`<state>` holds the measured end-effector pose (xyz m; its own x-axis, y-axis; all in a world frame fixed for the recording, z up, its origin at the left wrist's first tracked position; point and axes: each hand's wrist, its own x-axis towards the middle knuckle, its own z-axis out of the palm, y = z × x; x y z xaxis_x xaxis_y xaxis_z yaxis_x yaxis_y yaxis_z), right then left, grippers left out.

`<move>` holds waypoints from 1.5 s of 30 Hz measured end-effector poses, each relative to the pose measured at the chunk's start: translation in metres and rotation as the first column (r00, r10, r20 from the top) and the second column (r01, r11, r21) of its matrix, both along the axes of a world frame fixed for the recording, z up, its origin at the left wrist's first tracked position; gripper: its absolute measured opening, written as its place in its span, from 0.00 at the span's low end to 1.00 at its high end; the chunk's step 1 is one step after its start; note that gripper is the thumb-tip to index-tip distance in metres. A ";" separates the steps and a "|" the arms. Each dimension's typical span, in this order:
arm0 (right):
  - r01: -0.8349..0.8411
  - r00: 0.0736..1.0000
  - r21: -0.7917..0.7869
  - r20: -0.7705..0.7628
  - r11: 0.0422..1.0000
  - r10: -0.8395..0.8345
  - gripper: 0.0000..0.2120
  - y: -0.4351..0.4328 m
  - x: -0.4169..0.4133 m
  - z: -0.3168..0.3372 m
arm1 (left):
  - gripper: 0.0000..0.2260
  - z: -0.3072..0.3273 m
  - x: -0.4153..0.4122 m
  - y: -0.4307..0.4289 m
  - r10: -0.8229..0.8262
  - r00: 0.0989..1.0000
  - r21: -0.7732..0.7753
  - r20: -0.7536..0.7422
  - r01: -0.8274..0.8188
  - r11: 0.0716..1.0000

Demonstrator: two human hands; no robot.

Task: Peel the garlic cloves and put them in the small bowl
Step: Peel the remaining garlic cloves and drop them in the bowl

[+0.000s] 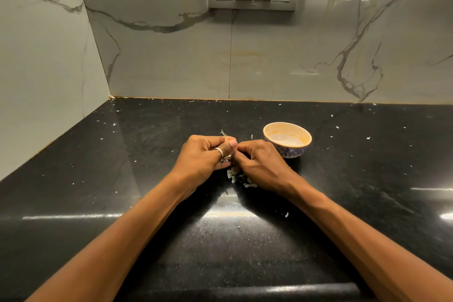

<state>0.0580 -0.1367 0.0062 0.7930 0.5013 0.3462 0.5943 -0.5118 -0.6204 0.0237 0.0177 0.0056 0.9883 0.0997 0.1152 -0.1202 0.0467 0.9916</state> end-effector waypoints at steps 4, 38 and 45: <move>-0.014 0.990 0.078 -0.138 0.997 0.024 0.19 -0.001 0.000 0.002 | 0.04 -0.002 -0.001 -0.001 -0.011 1.000 0.009 0.015 0.011 1.000; 0.159 0.865 0.257 -0.501 0.953 -0.009 0.18 0.007 0.002 0.012 | 0.07 -0.003 0.003 -0.010 0.067 0.987 0.073 0.148 -0.079 0.994; 0.220 0.832 0.358 -0.555 0.908 0.018 0.19 0.005 0.003 0.012 | 0.07 -0.004 0.003 -0.006 0.098 0.989 0.052 0.111 -0.104 0.993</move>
